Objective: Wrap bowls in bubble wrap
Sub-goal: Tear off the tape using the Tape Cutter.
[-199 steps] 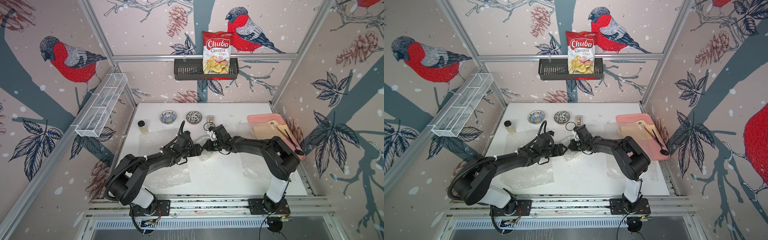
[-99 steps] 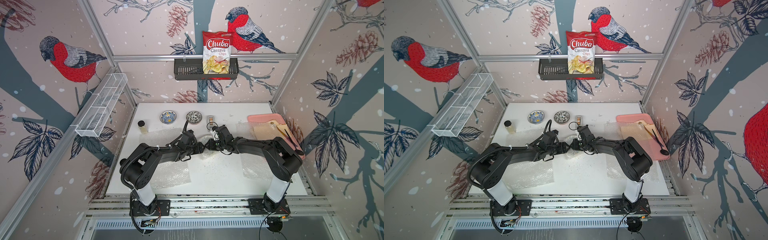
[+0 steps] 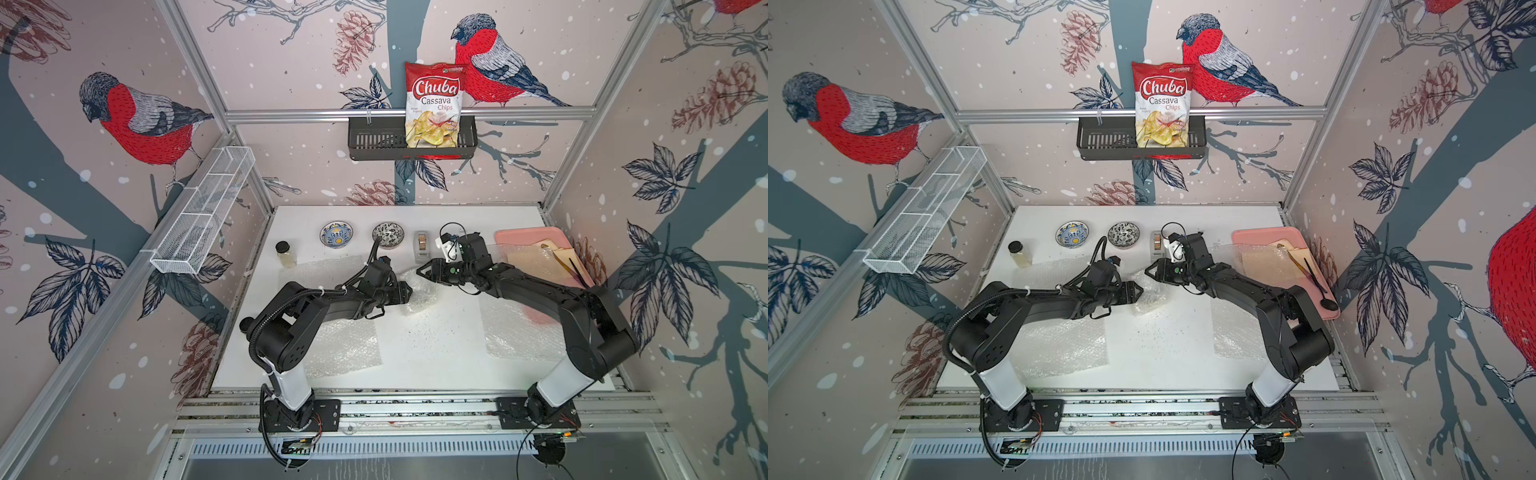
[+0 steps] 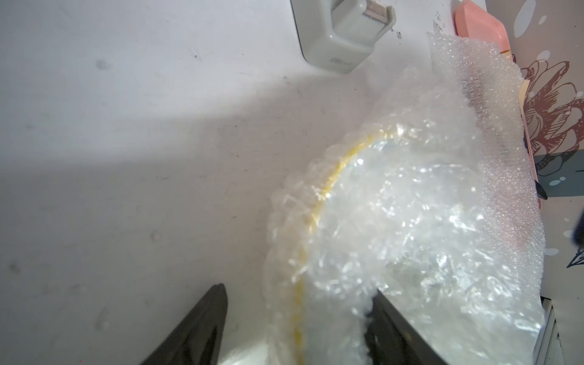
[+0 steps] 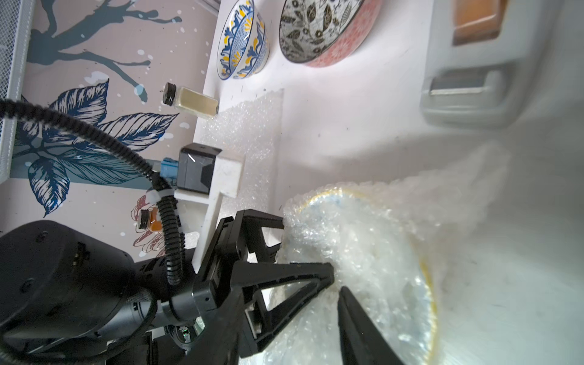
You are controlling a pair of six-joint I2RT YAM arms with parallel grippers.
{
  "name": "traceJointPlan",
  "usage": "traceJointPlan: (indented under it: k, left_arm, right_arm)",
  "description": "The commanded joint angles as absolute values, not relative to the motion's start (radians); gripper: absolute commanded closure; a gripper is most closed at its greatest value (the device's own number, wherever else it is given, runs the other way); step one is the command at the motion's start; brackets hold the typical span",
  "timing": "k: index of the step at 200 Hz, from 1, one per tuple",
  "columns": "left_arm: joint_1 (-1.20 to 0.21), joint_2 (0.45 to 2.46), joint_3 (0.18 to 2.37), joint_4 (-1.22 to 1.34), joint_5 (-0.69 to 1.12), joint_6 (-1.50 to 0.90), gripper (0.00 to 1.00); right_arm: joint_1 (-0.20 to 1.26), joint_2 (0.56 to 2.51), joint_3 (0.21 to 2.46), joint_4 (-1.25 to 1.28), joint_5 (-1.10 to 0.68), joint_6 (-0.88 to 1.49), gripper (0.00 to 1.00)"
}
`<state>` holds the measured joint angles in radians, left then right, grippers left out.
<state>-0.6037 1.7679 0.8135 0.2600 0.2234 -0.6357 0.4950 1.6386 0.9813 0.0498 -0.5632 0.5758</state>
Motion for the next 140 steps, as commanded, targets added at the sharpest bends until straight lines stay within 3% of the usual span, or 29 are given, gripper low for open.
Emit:
traceJointPlan:
  k: [1,34,62,140]
  left_arm:
    - [-0.604,1.778,0.820,0.134,0.200,-0.626,0.30]
    - [-0.604,1.788,0.834,0.112,0.193,-0.621,0.30]
    - [-0.604,1.796,0.844,0.112,0.197,-0.627,0.31]
    - [-0.604,1.783,0.843,0.094,0.187,-0.629,0.34]
  right_arm:
    - [0.431,1.639,0.999,0.020,-0.508,0.537,0.50]
    - [0.362,1.725,1.098,-0.010,-0.443,0.494,0.53]
    - [0.356,1.864,1.246,-0.057,-0.441,0.454,0.65]
    - [0.370,2.135,1.516,-0.129,-0.549,0.458,0.66]
